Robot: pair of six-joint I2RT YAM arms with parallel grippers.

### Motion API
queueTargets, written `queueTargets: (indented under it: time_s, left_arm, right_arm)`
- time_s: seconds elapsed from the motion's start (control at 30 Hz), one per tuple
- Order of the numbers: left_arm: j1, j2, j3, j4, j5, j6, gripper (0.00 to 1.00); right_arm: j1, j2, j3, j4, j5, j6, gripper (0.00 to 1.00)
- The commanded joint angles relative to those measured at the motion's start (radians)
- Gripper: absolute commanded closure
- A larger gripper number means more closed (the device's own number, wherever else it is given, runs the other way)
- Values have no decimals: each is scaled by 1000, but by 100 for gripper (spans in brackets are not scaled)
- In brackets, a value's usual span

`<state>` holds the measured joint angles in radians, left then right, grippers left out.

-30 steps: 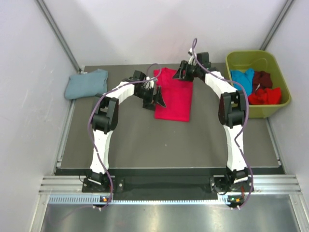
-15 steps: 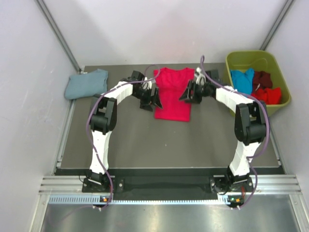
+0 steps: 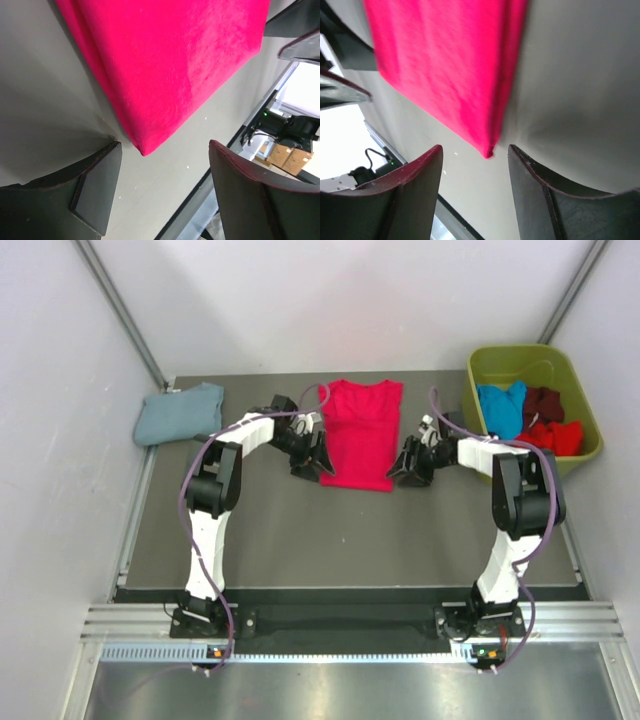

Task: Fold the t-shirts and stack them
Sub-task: Fold the tshirt

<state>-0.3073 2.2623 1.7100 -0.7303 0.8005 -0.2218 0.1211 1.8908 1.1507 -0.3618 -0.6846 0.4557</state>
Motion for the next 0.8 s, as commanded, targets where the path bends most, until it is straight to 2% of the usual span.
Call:
queueTargets:
  time_s: [0.0, 0.2, 0.27, 0.3, 0.47, 0.5, 0.53, 0.57, 0.6, 0.63, 0.67, 0.77]
  left_arm:
    - [-1, 0, -44, -21, -47, 10, 24]
    - [-9, 31, -46, -8, -27, -11, 25]
    - [-12, 45, -44, 0, -24, -17, 28]
    - [-13, 49, -44, 3, -20, -19, 34]
    - [-15, 60, -49, 17, -12, -22, 45]
    - [-15, 59, -50, 17, -12, -22, 50]
    - [-15, 56, -50, 17, -14, -22, 54]
    - [-13, 52, -50, 17, -14, -21, 59]
    - [-13, 49, -52, 16, -20, -19, 72]
    - [-13, 40, -52, 14, -26, -19, 95]
    - [-13, 36, -52, 11, -24, -16, 100]
    - [-13, -1, -65, 3, -8, -13, 100]
  right_arm:
    - [-12, -47, -40, 21, -13, 1, 44]
    - [5, 11, -54, 29, -7, -5, 46]
    - [9, 34, -31, 35, -6, -15, 53]
    - [11, 53, -22, 38, -6, -18, 65]
    - [23, 85, 38, 46, -6, -25, 87]
    - [28, 88, 41, 44, -7, -28, 95]
    - [29, 87, 49, 37, -6, -28, 100]
    - [29, 79, 52, 32, -4, -34, 100]
    - [31, 73, 53, 31, -9, -37, 100]
    - [31, 67, 52, 24, -10, -40, 100]
    - [32, 41, 47, 21, -10, -41, 100]
    - [31, -21, 23, 11, -9, -45, 100]
